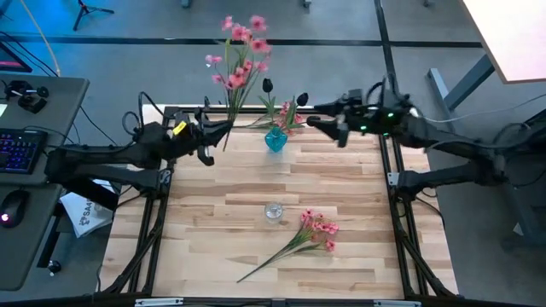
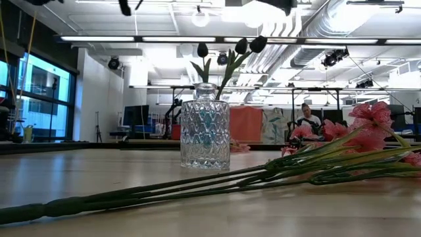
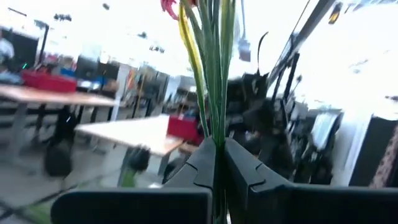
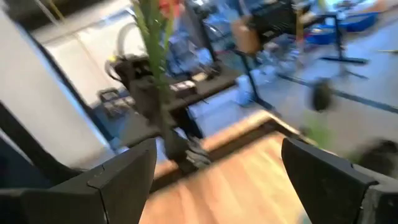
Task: Sort flowers into vase by color
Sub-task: Put the middle pink flower into the transparent vase
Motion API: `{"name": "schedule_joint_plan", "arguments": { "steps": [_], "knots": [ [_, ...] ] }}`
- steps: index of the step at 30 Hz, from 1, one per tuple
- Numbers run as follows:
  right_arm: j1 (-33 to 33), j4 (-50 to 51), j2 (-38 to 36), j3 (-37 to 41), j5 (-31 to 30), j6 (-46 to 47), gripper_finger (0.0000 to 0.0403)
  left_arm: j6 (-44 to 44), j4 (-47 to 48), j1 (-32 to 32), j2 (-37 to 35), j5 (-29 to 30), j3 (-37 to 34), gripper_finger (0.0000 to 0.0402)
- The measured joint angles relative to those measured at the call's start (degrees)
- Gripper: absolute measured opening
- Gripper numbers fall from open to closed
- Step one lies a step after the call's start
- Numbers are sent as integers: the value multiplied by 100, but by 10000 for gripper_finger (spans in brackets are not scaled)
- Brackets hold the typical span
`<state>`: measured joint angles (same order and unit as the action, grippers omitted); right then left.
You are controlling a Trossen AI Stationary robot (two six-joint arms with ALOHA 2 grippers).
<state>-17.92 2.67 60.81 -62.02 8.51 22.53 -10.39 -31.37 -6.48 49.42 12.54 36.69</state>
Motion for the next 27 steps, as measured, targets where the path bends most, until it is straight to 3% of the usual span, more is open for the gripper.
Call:
{"name": "schedule_joint_plan", "arguments": {
  "steps": [6,9,22,27],
  "knots": [
    [548,-2646,1069,15,-180,219,341,-117,-1016,22,793,-149,91,0],
    [695,-3322,1546,15,-380,385,341,-146,-1390,22,1230,-245,301,0],
    [811,-3949,2416,-418,-505,636,340,-2,-1529,13,2403,-700,1041,0],
    [823,-3861,2435,-483,-515,571,309,-139,-1528,13,2503,-702,1049,0]
  ]
}}
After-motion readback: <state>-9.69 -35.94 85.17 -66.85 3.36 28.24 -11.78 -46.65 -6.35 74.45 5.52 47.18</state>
